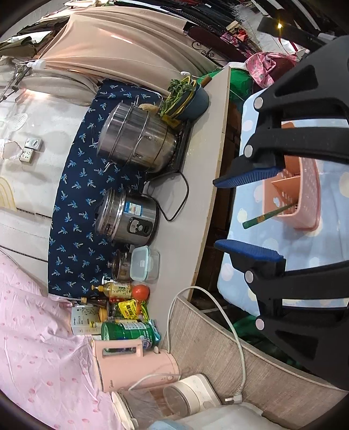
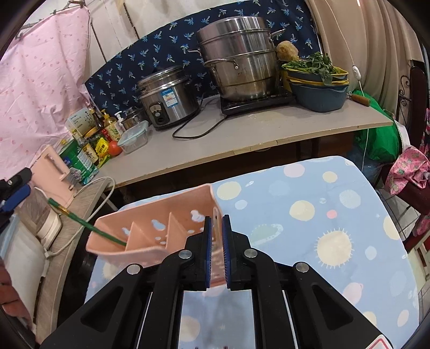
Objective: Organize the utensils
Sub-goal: 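Lower the spoon into the pink basket with the right tool while the left tool releases the chopstick there, then return both tools to the utensils and grasp a dark red chopstick with the right tool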
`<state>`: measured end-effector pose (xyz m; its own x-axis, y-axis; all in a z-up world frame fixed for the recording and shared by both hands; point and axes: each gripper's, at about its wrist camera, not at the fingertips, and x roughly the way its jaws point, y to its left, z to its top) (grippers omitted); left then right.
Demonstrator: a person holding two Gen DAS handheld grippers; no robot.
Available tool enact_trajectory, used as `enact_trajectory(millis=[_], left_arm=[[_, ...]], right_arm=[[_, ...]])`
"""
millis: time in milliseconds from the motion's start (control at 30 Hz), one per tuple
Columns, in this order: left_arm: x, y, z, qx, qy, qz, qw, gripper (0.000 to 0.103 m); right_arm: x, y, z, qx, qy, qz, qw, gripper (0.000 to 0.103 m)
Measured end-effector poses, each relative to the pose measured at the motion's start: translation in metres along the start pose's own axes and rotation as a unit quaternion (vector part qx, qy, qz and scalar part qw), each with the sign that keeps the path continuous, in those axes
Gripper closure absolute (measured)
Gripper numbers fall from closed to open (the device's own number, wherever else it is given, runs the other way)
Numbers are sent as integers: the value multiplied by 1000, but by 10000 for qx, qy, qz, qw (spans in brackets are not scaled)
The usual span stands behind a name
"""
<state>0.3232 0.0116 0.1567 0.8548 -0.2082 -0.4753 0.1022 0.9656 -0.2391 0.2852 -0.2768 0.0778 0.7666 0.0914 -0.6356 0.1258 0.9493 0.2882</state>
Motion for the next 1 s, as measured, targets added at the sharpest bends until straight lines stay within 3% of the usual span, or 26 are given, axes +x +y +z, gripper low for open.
enact_trajectory(millis=[233,600,833,1000], left_arm=[[-42,10,-39,136,274,163,9994,45],[-91,28,-148,78,1150,241,9930,43],[-110,40,-208,-18,1570,280,9872,43],[-117,45,-244,-15,1878,338,9816,43]], right_arm=[[-58,-1,-42,-66,94,135,9998,91],[-126,-5,-162,-311,626,-3,9976,88],[-137,-13,-228,-405,1087,-180,9931,85],[-137,-19,-257,-388,1311,-220,9904,85]])
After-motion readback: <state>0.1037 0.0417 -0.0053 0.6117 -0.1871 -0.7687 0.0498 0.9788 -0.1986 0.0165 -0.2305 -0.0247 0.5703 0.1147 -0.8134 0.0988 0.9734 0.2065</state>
